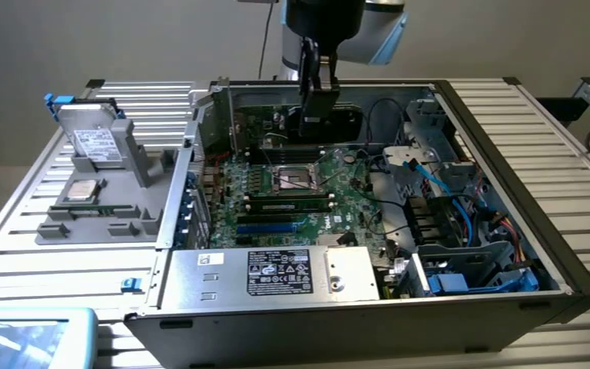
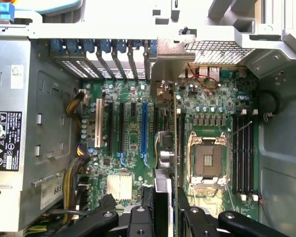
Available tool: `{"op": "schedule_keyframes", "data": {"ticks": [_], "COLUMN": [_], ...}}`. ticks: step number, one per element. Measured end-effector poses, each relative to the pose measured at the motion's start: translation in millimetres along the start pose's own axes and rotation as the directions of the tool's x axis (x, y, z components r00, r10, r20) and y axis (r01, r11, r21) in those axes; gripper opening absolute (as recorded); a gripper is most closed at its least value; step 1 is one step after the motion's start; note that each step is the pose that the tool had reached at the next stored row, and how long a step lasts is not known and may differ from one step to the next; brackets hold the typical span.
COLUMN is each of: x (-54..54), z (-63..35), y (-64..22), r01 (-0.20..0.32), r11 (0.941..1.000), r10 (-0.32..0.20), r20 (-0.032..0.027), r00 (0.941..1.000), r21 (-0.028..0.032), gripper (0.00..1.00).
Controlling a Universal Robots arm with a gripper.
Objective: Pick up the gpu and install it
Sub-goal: 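Insert the gpu into the slot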
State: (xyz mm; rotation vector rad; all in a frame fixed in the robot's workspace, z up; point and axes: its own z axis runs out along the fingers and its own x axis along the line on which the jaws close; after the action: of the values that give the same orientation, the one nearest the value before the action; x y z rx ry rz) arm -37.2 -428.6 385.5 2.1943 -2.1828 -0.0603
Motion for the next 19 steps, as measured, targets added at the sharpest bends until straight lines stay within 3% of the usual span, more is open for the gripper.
{"op": "schedule_keyframes", "data": {"ticks": [2, 7, 13, 19], "x": [0.0, -0.3, -0.4, -0.4], "z": [0.1, 5.3, 15.0, 21.0], "y": [0.1, 12.9, 15.5, 17.4], "r01": [0.000, 0.000, -0.001, -0.002], "r11": [1.0000, 1.0000, 1.0000, 1.0000], "r10": [0.000, 0.000, 0.001, 0.002], "r20": [-0.0005, -0.0044, -0.0124, -0.0320], "r00": [1.0000, 1.0000, 0.9999, 0.9995], "r21": [0.0000, 0.0020, 0.0011, -0.0011], "gripper": [0.29, 0.29, 0.29, 0.29]}}
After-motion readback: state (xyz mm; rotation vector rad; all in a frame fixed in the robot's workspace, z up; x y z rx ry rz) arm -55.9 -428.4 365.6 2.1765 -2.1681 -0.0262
